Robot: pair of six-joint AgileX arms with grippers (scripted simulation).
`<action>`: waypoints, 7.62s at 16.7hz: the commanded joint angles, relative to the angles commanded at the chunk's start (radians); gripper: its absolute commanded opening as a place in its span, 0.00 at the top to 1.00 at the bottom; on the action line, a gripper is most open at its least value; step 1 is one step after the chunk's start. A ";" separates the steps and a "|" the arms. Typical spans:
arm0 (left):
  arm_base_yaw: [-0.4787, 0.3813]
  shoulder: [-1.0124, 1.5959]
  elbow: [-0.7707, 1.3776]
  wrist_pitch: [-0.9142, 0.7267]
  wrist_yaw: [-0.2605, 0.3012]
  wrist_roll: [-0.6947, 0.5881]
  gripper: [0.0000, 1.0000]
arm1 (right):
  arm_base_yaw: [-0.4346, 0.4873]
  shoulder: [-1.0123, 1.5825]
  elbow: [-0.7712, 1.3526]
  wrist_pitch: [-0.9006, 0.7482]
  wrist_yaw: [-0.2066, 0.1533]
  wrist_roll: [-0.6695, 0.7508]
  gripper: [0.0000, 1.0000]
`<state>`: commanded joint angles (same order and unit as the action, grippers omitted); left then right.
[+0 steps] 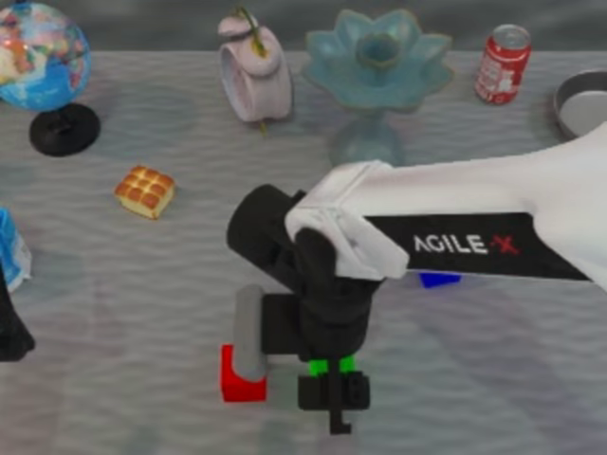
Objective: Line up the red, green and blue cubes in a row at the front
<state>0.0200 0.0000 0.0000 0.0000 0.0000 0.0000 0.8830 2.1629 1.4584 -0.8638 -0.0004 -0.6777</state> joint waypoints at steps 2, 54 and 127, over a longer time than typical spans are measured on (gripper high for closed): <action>0.000 0.000 0.000 0.000 0.000 0.000 0.00 | 0.000 0.000 0.000 0.000 0.000 0.000 0.10; 0.000 0.000 0.000 0.000 0.000 0.000 0.00 | -0.437 0.113 0.230 -0.117 0.004 0.891 0.00; 0.000 0.000 0.000 0.000 0.000 0.000 0.00 | -0.175 -0.230 -0.358 0.147 0.021 1.396 1.00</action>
<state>0.0200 0.0000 0.0000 0.0000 0.0000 0.0000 0.7084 1.9325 1.1005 -0.7163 0.0204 0.7179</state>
